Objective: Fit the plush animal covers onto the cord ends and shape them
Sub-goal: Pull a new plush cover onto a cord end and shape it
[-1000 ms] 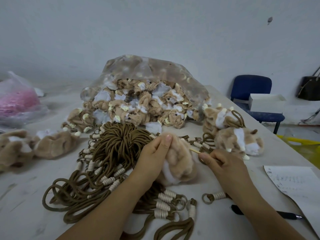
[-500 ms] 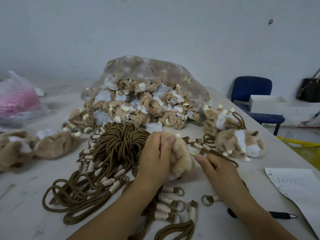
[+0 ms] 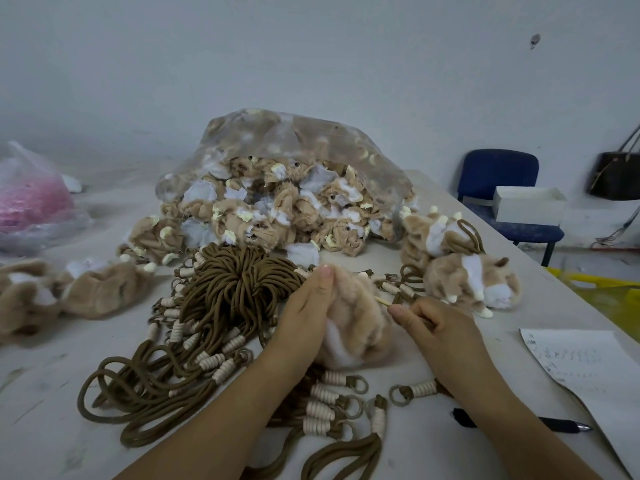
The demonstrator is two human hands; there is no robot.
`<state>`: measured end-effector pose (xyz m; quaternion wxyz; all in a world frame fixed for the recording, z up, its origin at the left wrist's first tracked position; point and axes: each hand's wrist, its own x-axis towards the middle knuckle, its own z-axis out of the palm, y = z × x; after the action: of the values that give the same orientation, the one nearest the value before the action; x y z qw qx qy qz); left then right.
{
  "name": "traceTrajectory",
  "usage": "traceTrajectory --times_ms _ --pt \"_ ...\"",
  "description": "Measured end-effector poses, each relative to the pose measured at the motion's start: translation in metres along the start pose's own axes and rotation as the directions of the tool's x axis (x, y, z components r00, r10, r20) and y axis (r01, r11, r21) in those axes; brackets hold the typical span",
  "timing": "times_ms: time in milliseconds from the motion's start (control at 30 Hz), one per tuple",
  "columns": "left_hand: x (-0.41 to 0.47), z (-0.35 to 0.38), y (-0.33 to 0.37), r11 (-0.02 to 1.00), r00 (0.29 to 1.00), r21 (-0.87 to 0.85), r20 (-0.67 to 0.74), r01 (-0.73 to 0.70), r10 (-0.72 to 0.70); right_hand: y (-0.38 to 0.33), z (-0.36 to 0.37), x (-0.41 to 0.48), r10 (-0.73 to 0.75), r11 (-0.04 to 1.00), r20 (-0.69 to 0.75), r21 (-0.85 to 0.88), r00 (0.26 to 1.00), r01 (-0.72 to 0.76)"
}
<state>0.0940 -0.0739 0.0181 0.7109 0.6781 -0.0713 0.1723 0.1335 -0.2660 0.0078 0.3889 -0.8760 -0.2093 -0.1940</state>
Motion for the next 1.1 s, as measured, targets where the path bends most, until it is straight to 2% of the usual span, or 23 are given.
traceTrajectory --times_ms 67,200,400,533,700,833,933,1033,1100 --pt "0.001 -0.002 0.003 0.999 1.0 -0.031 -0.016 0.011 -0.011 0.0 0.0 0.0 -0.013 1.0 -0.002 -0.023 1.0 0.013" --pt "0.002 -0.001 0.005 0.995 0.992 0.071 -0.104 -0.07 0.077 0.001 0.005 -0.001 0.012 1.0 0.001 0.019 1.0 -0.012" --pt "0.0 0.004 -0.003 0.907 0.92 0.357 -0.232 -0.222 0.316 -0.002 0.008 -0.003 0.012 0.999 0.006 0.052 1.0 -0.012" --pt "0.001 0.001 -0.004 0.869 0.888 0.441 -0.273 -0.226 0.37 -0.008 0.008 -0.004 0.072 0.993 0.033 0.091 0.997 -0.075" --pt "-0.002 0.011 -0.003 0.682 0.861 0.655 -0.091 -0.327 0.5 -0.017 0.009 -0.004 0.142 0.971 0.062 0.184 0.988 -0.151" --pt "0.002 0.013 -0.005 0.646 0.85 0.672 -0.048 -0.362 0.525 -0.016 0.009 -0.004 0.132 0.965 0.077 0.218 0.988 -0.146" --pt "0.002 0.01 -0.007 0.683 0.877 0.641 -0.032 -0.35 0.48 -0.011 0.007 -0.004 0.109 0.973 0.064 0.198 0.992 -0.12" --pt "0.003 0.009 -0.006 0.769 0.894 0.545 -0.077 -0.334 0.442 -0.007 0.008 -0.004 0.113 0.974 0.054 0.19 0.992 -0.121" --pt "0.004 0.006 -0.006 0.79 0.891 0.523 -0.119 -0.319 0.439 -0.005 0.008 -0.004 0.121 0.974 0.062 0.184 0.991 -0.13"
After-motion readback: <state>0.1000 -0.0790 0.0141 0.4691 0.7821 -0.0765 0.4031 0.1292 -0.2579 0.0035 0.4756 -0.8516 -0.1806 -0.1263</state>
